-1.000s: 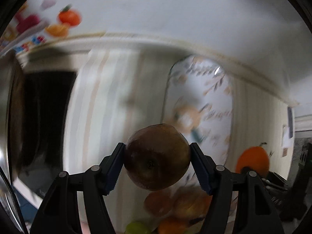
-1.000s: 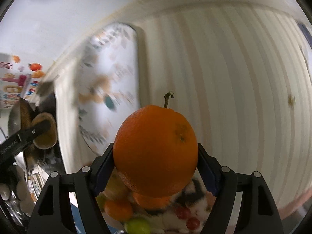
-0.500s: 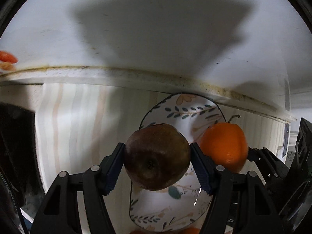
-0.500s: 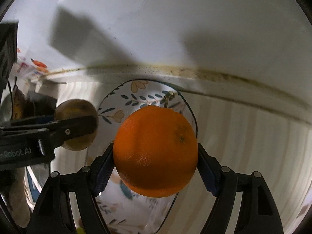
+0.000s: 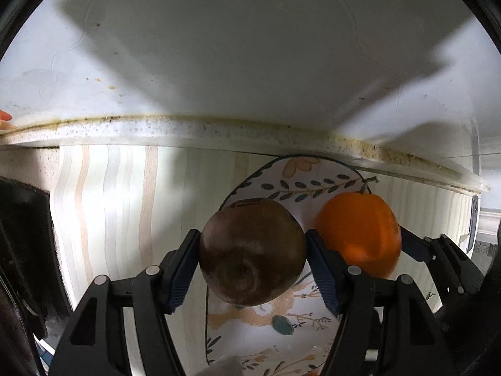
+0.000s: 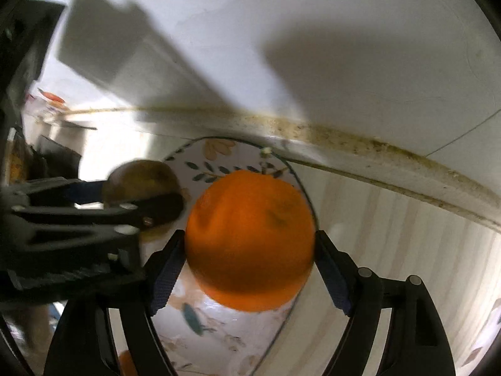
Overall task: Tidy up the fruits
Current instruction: 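Place the pear on the floral plate with the left gripper while the right places the orange beside it, then move both open grippers back toward the fruits by the cat plush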
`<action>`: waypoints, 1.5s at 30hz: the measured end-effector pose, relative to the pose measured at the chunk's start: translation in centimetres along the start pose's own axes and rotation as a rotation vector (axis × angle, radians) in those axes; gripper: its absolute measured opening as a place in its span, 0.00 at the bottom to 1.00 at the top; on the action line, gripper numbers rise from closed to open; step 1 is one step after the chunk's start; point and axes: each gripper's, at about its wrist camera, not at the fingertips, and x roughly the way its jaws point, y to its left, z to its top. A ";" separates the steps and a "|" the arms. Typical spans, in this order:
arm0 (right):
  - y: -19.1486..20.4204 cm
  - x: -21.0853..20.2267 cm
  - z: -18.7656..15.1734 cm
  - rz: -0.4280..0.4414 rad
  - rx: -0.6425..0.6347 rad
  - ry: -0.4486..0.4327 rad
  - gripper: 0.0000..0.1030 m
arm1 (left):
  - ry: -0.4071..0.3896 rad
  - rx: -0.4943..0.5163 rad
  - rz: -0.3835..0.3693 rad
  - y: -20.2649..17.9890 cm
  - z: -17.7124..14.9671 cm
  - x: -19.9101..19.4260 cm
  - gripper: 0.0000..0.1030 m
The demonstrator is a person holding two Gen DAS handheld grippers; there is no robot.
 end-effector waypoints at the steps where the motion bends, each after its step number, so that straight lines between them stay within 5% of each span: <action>1: 0.3 0.0 0.1 -0.002 0.001 -0.004 0.89 | -0.006 0.006 0.006 -0.2 0.0 0.0 0.65; 5: 0.5 -0.4 0.0 -0.009 0.032 -0.014 0.91 | -0.033 0.018 0.021 -0.6 0.2 -0.6 0.82; 12: -0.9 -3.4 -1.6 -0.014 0.115 -0.050 0.92 | -0.086 0.032 0.048 -0.8 -1.2 -3.1 0.82; 17: -0.7 -5.3 -4.3 -0.126 0.182 -0.070 0.92 | -0.154 0.024 0.112 0.0 -4.6 -5.5 0.82; 24: 0.6 -7.3 -9.1 -0.175 0.215 -0.078 0.92 | -0.204 0.046 0.173 1.0 -9.9 -7.3 0.82; 45: 10.0 -19.5 -19.5 -0.189 0.166 -0.314 0.95 | -0.390 0.092 0.128 1.9 -22.4 -18.6 0.82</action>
